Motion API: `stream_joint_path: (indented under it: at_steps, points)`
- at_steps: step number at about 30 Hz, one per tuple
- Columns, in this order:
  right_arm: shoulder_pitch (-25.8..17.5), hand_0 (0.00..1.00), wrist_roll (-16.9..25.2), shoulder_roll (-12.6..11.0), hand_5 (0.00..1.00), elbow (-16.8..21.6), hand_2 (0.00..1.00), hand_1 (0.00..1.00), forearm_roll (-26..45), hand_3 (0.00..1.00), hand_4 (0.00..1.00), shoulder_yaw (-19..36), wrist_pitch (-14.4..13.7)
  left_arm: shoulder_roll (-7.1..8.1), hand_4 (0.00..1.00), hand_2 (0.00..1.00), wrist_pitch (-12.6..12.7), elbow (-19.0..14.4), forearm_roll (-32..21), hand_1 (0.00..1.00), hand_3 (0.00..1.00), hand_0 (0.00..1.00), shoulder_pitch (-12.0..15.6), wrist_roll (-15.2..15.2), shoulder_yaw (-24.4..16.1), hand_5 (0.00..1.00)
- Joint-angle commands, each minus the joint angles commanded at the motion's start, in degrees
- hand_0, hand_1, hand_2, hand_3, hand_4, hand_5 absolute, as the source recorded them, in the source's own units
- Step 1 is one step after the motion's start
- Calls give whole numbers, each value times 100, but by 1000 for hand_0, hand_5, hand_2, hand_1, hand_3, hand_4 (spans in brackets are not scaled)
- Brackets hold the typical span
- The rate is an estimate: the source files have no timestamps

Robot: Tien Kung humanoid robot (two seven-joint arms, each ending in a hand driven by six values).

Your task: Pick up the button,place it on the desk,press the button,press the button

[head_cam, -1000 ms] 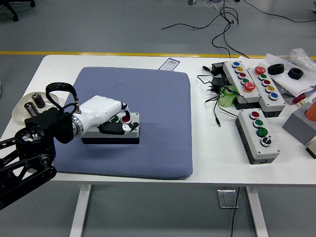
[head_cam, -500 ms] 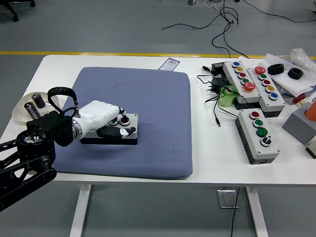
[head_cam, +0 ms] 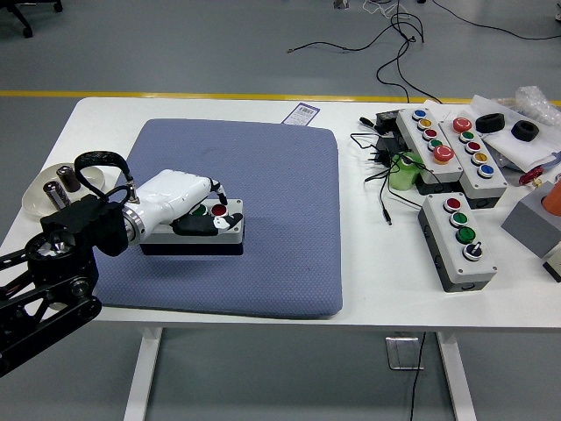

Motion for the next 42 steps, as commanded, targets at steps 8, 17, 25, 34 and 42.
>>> stream_joint_path:
  at_steps: [8,17,25,34,42]
  points:
    - [-9,527,7,0,150,0,706,654,24,624,304,-21,5,-197,690,871,1810,390,-1285,846,985,789,96,-1063,-810,998]
    - [4,523,3,0,151,0,705,655,38,624,304,-59,7,-477,674,970,1458,1572,-3445,925,943,888,213,-2956,-1241,998]
    - [24,521,8,0,151,0,705,655,19,624,304,-57,11,-611,683,938,1164,2269,-5382,927,911,905,298,-3106,-1620,998]
    - [40,521,1,0,151,0,705,655,-51,625,304,-43,16,-616,685,932,919,2658,-7511,927,920,910,283,-3045,-1829,998]
    - [39,518,-7,0,151,0,705,655,-119,624,304,5,18,-576,645,934,853,2880,-8007,928,920,909,263,-2956,-1891,998]
